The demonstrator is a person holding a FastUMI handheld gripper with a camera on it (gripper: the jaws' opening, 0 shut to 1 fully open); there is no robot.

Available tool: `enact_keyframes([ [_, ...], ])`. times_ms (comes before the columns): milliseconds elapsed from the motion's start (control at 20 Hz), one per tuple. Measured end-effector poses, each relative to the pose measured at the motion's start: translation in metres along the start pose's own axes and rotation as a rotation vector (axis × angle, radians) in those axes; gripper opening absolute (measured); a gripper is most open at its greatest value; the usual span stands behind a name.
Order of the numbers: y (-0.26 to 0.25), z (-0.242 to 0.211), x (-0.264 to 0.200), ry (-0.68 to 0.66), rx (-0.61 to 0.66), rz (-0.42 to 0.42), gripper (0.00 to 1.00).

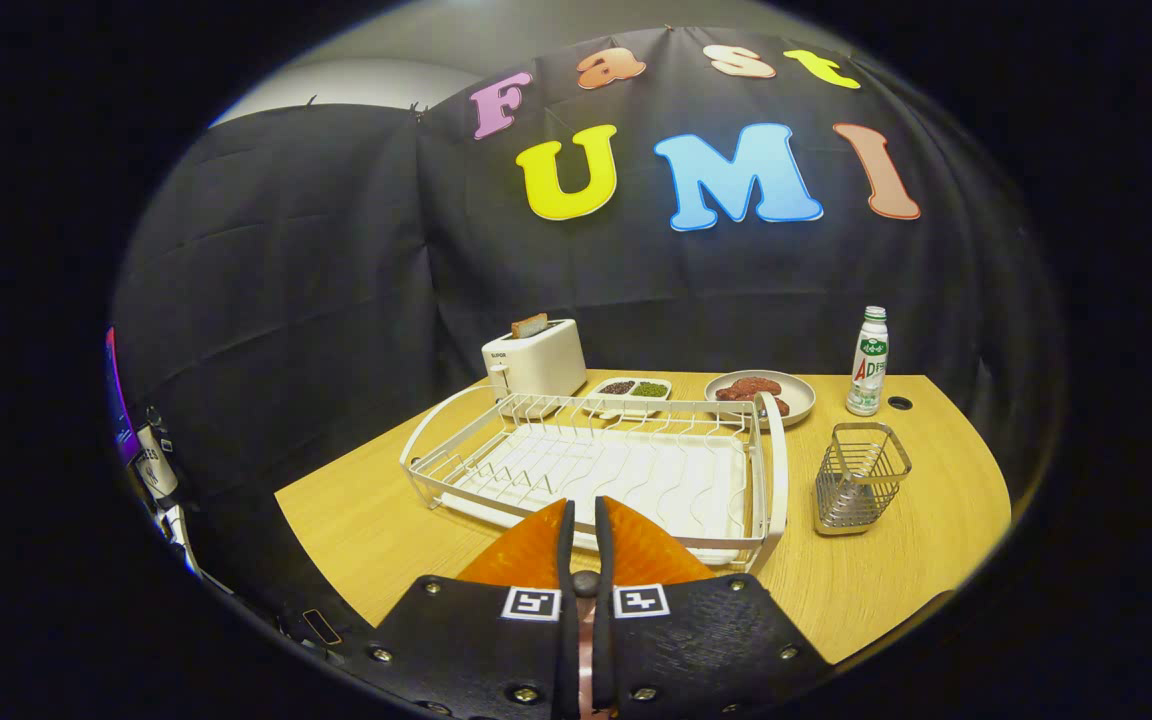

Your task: Take the plate from the dish rack, then take the spoon from the basket and place it into the plate.

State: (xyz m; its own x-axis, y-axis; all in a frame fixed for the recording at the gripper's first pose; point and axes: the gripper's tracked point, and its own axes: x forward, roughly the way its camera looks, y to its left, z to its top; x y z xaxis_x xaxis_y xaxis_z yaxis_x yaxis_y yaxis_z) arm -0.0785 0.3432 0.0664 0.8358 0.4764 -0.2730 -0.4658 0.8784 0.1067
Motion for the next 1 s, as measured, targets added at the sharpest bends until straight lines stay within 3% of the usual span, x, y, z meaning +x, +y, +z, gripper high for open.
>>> enact_keyframes([
  [750,-0.040,-0.030,-0.017,0.068,0.089,-0.030,0.14],
  [1000,-0.058,-0.042,-0.019,0.127,0.061,-0.027,0.19],
])
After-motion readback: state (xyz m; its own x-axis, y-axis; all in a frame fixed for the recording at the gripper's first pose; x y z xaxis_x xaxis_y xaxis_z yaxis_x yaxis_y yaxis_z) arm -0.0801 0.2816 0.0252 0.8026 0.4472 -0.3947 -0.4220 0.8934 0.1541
